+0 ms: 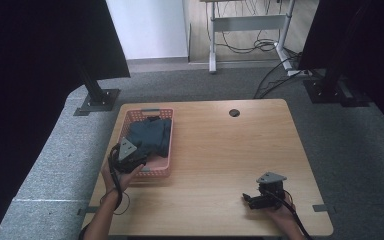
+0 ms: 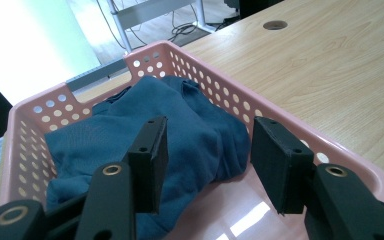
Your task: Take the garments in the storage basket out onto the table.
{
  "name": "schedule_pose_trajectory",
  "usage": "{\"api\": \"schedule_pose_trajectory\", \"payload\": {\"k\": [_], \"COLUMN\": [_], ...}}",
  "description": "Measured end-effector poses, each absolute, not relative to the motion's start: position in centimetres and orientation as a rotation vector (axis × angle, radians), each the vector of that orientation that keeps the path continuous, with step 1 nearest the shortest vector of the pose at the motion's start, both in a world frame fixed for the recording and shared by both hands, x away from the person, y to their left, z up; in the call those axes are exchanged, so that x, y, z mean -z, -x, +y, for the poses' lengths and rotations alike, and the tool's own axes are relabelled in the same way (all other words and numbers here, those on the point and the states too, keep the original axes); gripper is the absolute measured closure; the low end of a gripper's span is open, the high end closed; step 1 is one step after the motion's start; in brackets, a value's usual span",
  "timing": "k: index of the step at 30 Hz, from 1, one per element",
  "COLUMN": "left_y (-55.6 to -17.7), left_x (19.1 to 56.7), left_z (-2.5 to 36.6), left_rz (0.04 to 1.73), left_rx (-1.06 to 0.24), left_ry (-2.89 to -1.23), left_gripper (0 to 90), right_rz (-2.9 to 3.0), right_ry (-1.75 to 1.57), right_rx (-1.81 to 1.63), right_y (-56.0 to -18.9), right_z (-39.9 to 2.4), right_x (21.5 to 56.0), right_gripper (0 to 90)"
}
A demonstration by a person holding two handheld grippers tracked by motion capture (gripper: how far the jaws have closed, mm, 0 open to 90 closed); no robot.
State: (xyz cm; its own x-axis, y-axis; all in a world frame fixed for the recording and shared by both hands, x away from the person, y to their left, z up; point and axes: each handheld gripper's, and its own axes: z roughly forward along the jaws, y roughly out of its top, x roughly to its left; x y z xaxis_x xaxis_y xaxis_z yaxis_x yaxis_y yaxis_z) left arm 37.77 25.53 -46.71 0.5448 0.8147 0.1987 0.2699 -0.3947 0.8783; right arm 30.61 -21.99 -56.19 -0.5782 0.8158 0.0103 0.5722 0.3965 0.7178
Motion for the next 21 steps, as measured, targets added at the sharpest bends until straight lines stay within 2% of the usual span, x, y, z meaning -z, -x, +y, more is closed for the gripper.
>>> {"api": "schedule_pose_trajectory", "payload": {"k": [21], "left_y": [-40.6], "left_x": [47.4], "left_z": [25.8], "left_rz": [0.95], "left_rx": [-0.715], "left_ry": [-2.001], "left_gripper": [49.1], "right_rz": [2.317], "right_ry": [-1.202], "right_rx": [-0.986], "right_y": [-30.6], "right_z": [-22.0], "right_x": [56.2], "right_gripper": [0.9]}}
